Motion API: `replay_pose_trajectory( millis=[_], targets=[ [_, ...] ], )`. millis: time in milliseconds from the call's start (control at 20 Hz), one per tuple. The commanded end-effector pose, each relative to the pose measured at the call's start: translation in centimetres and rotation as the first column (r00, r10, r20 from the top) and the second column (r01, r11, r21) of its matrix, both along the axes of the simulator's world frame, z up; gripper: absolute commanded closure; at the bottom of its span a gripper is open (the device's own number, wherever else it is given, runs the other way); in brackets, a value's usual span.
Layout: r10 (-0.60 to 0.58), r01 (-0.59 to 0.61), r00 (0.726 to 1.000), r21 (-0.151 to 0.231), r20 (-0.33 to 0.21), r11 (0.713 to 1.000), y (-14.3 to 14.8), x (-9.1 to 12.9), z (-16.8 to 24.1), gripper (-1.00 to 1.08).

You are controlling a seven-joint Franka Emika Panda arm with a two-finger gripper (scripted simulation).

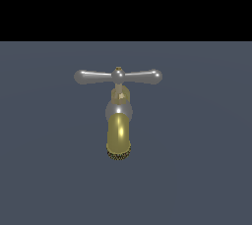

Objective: Turn on the faucet by rotating a designated handle.

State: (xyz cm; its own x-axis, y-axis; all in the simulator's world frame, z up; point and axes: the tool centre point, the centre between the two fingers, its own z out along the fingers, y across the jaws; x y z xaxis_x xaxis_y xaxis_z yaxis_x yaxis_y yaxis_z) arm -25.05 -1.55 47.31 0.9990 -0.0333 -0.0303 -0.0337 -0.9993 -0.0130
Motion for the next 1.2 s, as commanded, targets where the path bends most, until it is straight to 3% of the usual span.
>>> replay_pose_trajectory(
  millis=[0, 400, 1150],
  targets=[
    [0.000, 0.000, 1.000, 0.000, 0.000, 1.000, 0.0, 0.0, 0.0, 1.08],
    [0.031, -0.032, 0.998, 0.007, 0.047, 0.999, 2.0, 0.6, 1.2, 1.08],
    [-0.045, 0.045, 0.998, 0.009, 0.043, 0.999, 2.3, 2.3, 0.5, 1.08]
  ],
)
